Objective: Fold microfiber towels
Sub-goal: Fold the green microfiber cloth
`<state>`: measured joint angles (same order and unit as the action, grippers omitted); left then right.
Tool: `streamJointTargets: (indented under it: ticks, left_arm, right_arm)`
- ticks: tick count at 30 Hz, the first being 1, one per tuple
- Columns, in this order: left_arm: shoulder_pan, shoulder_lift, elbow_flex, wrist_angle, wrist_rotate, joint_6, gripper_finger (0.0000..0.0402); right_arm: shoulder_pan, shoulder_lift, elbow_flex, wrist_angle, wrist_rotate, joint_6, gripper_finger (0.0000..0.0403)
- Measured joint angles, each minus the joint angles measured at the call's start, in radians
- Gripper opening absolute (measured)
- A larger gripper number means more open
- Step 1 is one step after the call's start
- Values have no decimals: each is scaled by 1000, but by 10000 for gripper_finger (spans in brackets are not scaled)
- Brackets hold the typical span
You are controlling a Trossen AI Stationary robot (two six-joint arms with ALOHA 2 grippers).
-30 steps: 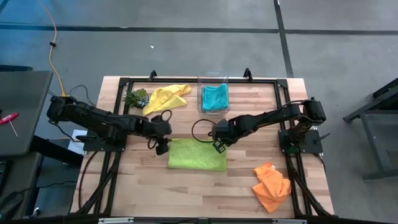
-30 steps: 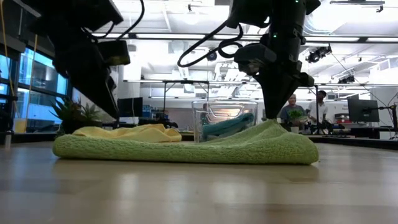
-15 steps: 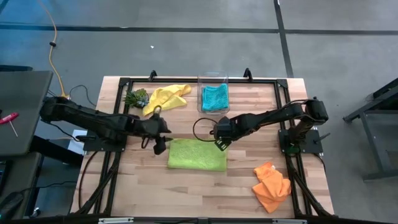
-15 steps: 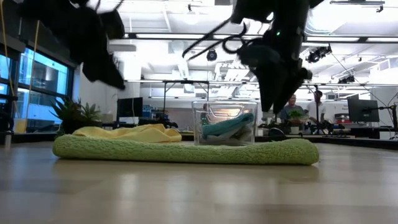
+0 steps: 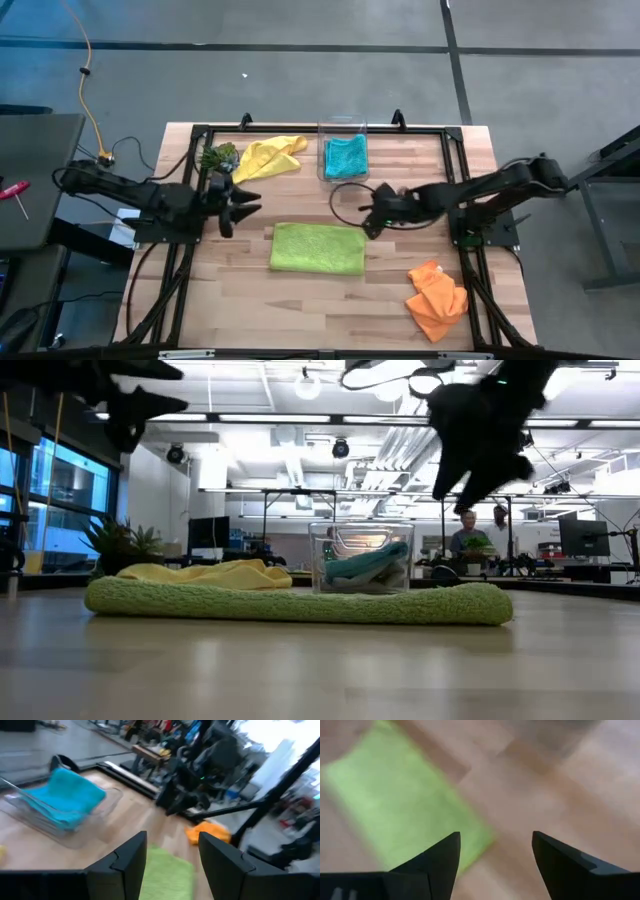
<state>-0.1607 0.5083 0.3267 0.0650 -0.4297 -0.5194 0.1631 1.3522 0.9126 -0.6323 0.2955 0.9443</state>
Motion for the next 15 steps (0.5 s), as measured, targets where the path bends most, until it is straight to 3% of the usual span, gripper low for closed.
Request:
streamJointTargets:
  ticks: [3, 6, 11, 15]
  left_arm:
    - [-44, -26, -55, 58, -13, -41, 170]
    - [-77, -22, -74, 65, -35, -65, 170]
    - [-98, 0, -74, 65, -71, -69, 170]
    - [-97, 4, -74, 66, -76, -55, 170]
  right_arm:
    - [28, -77, -132, 189, -116, 127, 238]
    - [56, -113, -200, 239, -192, 322, 238]
    - [121, -92, -229, 225, -244, 563, 238]
    - [154, -24, -224, 295, -244, 668, 238]
